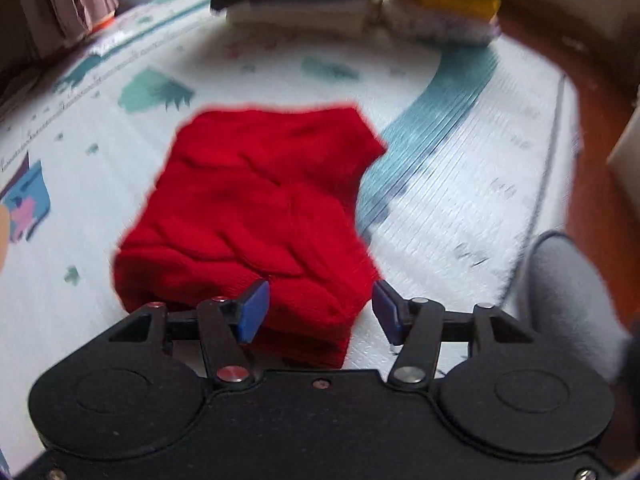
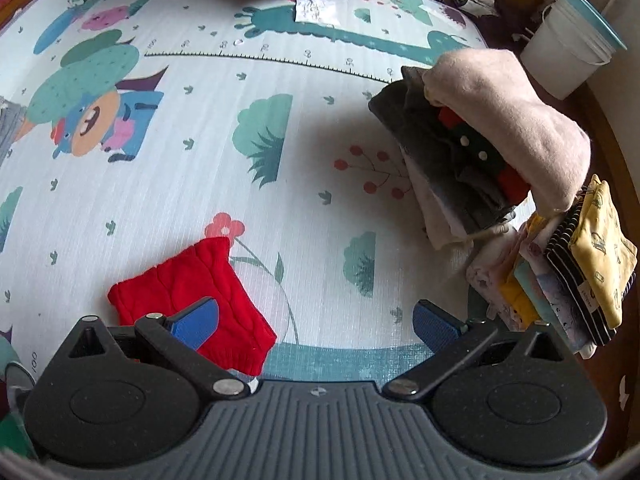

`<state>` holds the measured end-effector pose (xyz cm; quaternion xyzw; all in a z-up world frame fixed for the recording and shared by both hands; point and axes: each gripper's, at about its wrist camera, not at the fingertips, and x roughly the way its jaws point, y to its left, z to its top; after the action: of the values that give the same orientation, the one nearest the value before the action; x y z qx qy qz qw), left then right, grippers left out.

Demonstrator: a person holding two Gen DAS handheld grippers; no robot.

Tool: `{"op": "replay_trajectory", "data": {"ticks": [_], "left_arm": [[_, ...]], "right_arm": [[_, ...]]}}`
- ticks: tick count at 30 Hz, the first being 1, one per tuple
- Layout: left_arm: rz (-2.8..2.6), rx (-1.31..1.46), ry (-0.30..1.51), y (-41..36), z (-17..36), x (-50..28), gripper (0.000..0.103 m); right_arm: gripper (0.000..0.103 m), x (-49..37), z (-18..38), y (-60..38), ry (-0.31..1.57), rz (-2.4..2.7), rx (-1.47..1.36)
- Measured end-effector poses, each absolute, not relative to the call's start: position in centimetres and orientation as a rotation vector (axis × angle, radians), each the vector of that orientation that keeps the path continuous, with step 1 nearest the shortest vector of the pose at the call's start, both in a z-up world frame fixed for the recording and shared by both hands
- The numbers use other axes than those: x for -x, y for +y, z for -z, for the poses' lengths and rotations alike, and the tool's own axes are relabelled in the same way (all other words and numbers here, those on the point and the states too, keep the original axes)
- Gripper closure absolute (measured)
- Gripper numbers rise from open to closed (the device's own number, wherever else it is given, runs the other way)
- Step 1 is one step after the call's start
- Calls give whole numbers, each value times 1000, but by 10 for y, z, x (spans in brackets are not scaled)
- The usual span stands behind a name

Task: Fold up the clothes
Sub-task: 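Carry the red sweater with the left gripper and drop it onto the mat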

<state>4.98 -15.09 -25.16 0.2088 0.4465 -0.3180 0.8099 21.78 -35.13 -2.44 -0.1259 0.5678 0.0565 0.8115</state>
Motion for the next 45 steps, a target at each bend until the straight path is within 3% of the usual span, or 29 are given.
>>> {"op": "replay_trajectory", "data": {"ticks": [1, 3, 5, 6, 12, 18, 25, 32, 40, 41, 44, 45], "left_arm": [[665, -463, 958, -154, 258, -54, 46], [684, -402, 964, -152, 258, -62, 73], [712, -293, 1002, -142, 245, -76, 93], [722, -240, 1013, -138, 236, -83, 96], [721, -167, 799, -106, 113, -108, 98], [669, -422, 548, -73, -27, -101, 98], [539, -544, 372, -47, -135, -93, 98], [573, -695, 444, -33, -107, -71, 98], [538, -814, 764, 14, 23, -101, 92], [532, -850, 768, 17, 32, -98, 87], [529, -747, 806, 39, 40, -94, 48], [527, -738, 821, 46, 44, -89, 48]], "right_arm": [[0, -217, 25, -351, 1211, -126, 275], [0, -213, 27, -352, 1208, -138, 278], [0, -213, 25, -358, 1202, -140, 267], [0, -213, 24, -362, 1198, -139, 259], [0, -213, 17, -382, 1167, -144, 179], [1, -204, -16, -379, 1032, -234, 69], [1, -203, -43, -367, 977, -184, 26], [1, -203, -44, -353, 1004, -194, -3], [1, -214, -30, -319, 1016, -240, 159], [1, -215, -28, -313, 1016, -251, 181], [1, -213, -24, -295, 1006, -278, 252], [1, -210, -22, -289, 1000, -298, 278]]}}
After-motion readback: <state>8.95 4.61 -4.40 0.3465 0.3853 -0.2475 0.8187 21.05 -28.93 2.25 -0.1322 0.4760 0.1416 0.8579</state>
